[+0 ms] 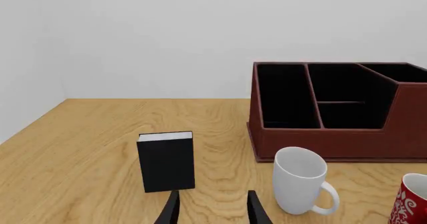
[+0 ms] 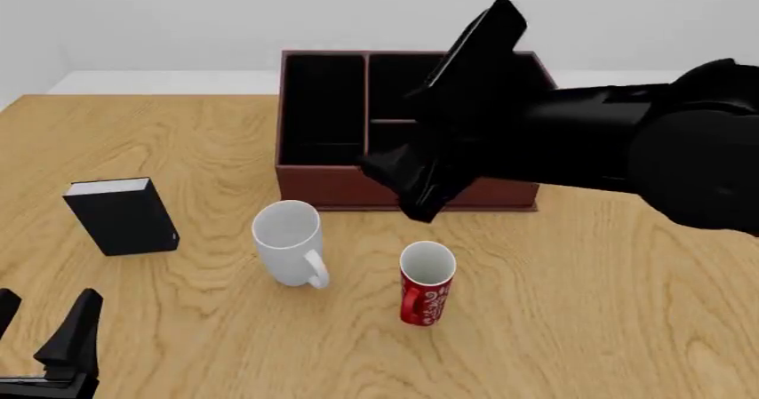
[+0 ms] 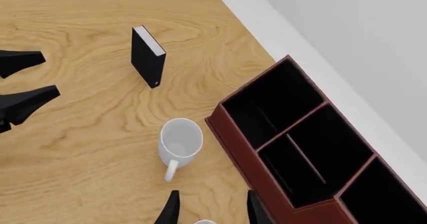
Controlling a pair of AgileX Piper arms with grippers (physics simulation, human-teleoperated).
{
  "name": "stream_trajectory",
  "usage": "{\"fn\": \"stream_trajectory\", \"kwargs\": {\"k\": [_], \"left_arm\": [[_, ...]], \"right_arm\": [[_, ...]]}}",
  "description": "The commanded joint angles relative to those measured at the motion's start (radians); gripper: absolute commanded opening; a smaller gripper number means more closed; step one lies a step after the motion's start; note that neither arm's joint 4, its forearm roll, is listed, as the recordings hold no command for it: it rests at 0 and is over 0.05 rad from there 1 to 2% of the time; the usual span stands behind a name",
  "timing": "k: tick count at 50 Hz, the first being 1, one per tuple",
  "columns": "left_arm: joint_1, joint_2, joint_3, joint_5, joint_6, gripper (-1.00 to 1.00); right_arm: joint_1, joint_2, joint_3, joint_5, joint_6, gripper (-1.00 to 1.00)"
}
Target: Pick up the white mug and place it to the right of the caddy.
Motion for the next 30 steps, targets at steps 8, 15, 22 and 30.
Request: {"fn": "stream_trajectory", "kwargs": {"k": [8, 15, 22, 30], "left_arm": [[0.000, 0.000, 0.000, 0.000, 0.000, 1.00], [0.000, 0.000, 0.000, 0.000, 0.000, 1.00], [0.000, 0.000, 0.000, 0.000, 0.000, 1.00], [0.000, 0.000, 0.000, 0.000, 0.000, 1.00]], "right_arm": [[0.042, 0.073, -0.028, -0.007, 0.027, 1.00], [0.054, 0.099, -0.058, 0.000, 0.055, 1.00], [0.055, 0.130, -0.074, -0.012, 0.084, 1.00], [0.060, 0.171, -0.076, -0.030, 0.126, 1.00]]}}
